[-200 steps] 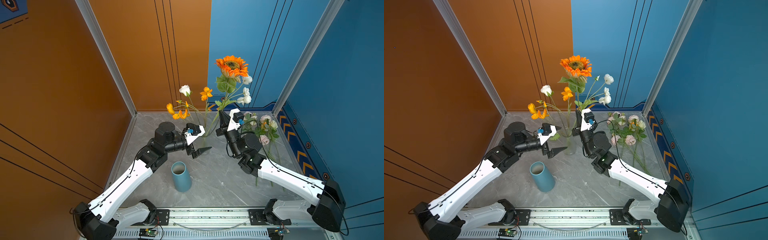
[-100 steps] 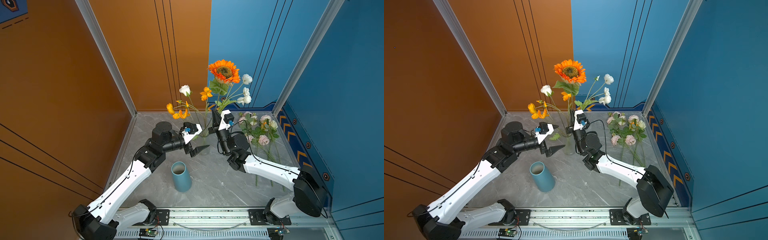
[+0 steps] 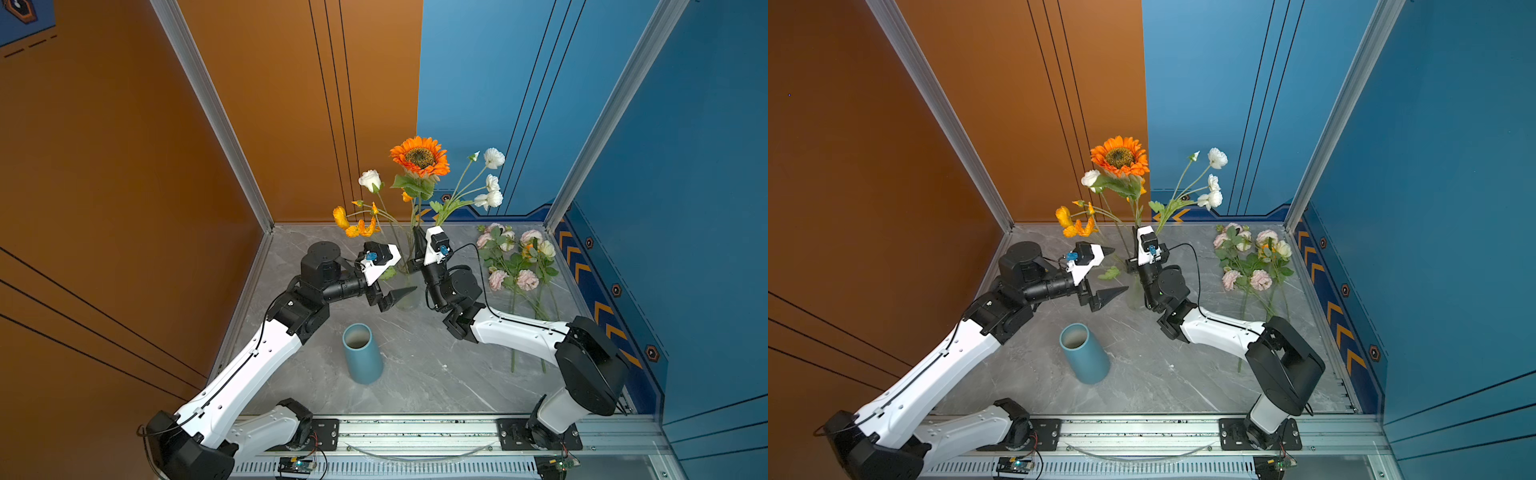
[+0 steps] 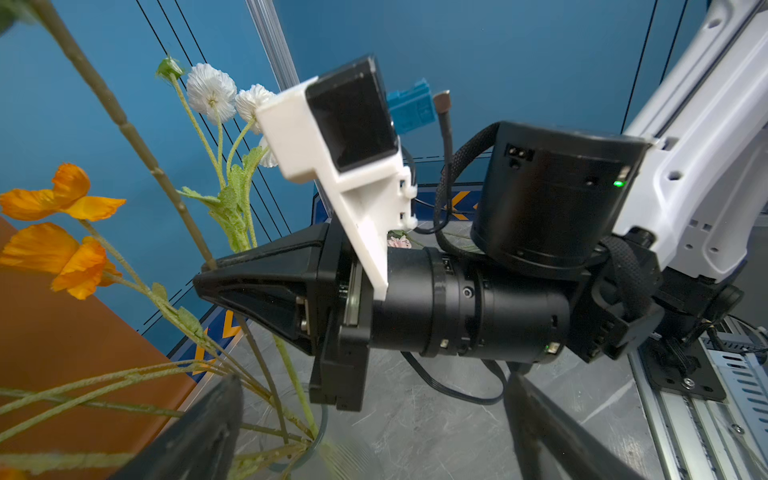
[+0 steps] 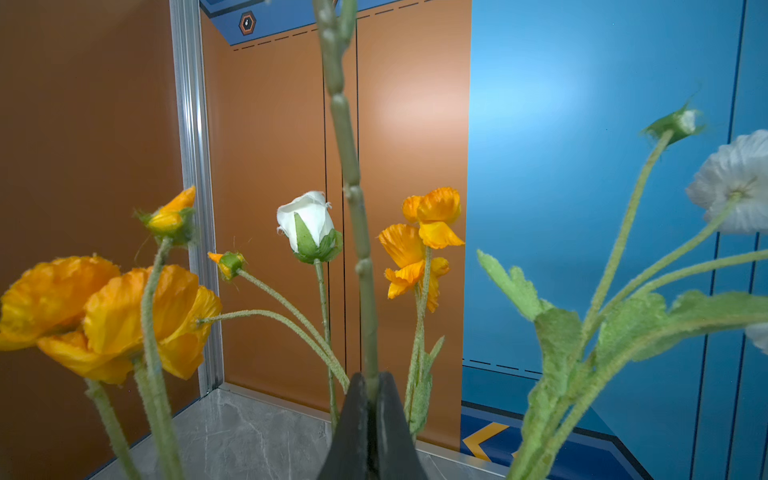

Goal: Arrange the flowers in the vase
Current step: 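Carry the orange gerbera over the glass vase with the right gripper, then lower the gerbera stem into the vase and open the right gripper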

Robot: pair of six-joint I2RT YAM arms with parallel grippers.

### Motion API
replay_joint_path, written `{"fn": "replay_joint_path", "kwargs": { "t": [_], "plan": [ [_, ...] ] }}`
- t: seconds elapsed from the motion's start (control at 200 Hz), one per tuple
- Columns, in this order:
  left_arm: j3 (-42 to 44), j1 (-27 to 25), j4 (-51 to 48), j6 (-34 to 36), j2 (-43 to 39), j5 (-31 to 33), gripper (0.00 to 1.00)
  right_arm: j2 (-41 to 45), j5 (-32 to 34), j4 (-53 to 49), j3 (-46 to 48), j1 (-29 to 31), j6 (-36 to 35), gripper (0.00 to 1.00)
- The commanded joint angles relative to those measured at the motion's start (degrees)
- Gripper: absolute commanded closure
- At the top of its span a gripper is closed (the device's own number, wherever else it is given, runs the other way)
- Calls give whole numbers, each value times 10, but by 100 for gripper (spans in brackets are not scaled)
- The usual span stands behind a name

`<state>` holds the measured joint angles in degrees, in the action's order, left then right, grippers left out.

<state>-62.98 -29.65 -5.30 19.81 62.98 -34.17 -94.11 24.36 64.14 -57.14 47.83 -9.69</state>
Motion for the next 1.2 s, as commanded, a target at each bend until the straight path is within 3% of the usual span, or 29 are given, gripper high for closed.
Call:
{"fn": "replay_joint_path", "kwargs": {
  "t": [0.0,0.415,0.471,0.596,0.936,1.046,1.191],
  "plan": [
    [5,8,11,-10,-7,-18,2,-11,12,27,0,-2,-13,100],
    [5,20,12,-10,-9,-23,2,-75,35,168,56,4,-10,100],
    [4,22,12,-11,-10,-23,2,-76,37,160,55,6,-11,88],
    [4,27,12,-12,-12,-26,2,-67,40,151,60,12,-18,81],
    [4,28,14,-14,-14,-28,2,-30,56,129,103,30,-29,77],
    [3,28,14,-14,-14,-28,2,-20,57,117,108,36,-32,67],
    [3,31,14,-14,-13,-29,2,-11,71,103,115,46,-42,43]
  ]
}}
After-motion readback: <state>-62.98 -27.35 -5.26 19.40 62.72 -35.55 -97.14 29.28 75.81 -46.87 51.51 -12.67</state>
